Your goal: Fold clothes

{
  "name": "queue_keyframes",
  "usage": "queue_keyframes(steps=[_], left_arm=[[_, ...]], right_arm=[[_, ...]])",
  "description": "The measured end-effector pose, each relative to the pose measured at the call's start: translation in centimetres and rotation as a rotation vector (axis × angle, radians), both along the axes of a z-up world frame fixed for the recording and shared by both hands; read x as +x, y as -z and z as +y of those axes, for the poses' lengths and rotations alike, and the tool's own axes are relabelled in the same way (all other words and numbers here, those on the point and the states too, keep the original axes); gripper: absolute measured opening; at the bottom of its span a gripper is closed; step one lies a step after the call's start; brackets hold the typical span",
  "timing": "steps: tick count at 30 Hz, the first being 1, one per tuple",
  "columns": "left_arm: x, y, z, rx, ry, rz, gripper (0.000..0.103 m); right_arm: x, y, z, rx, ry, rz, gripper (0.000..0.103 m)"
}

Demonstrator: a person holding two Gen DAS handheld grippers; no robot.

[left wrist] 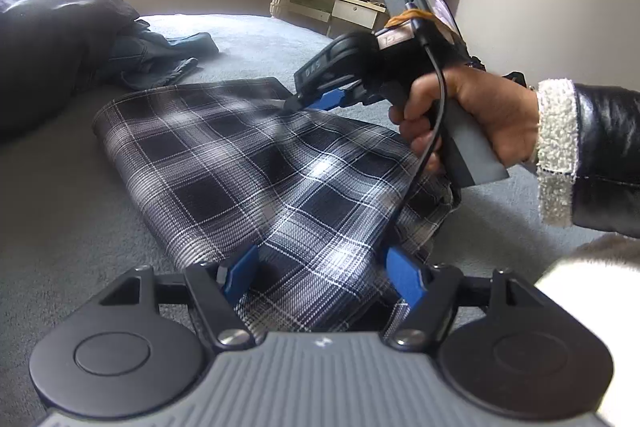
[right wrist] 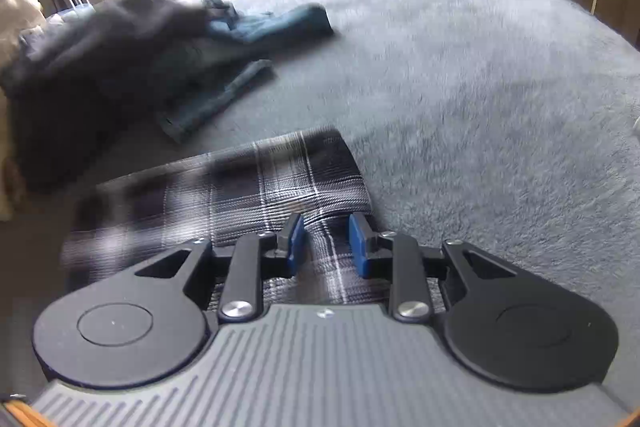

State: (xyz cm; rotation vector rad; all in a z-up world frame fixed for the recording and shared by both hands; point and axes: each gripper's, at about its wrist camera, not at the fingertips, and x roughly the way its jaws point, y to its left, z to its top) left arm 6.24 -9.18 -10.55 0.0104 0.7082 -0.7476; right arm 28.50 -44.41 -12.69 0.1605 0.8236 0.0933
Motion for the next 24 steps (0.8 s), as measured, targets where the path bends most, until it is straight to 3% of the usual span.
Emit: queue_keyframes(steps=[4, 8, 10, 14, 19, 24], left_arm=[[0.1, 0.0, 0.3, -0.013, -0.008, 0.005, 0.072], [-0.1, -0.3, 0.6, -0.026, -0.021, 0.005, 0.072], [-0.2, -0.6, 0.6, -0.025, -0.028, -0.004, 0.072], [-0.8, -1.3, 0.6, -0.017, -0.035, -0.020, 0.072], [-1.6, -1.4, 0.1, 0.019, -0.032, -0.020, 0.072], [-3.0, -1.9, -0.5, 0.041, -0.030, -0.039, 0.072]], right_arm=[[-0.9, -2.1, -1.4, 0.065, 0.050, 0.001, 0.024], [-5.4, -5.1, -2.5, 0.081, 0.040, -0.045, 0.024], [-7.5, -6.0, -2.9, 0.084, 0.027, -0.022, 0.024], [-10.5, -5.3, -2.6, 0.065, -0.017, 0.047, 0.024], [-10.6, -1.0, -2.3, 0.027, -0.002, 0.172, 0.024], [-12.1, -3.6, -1.7, 0.017, 0.025, 0.126, 0.025]])
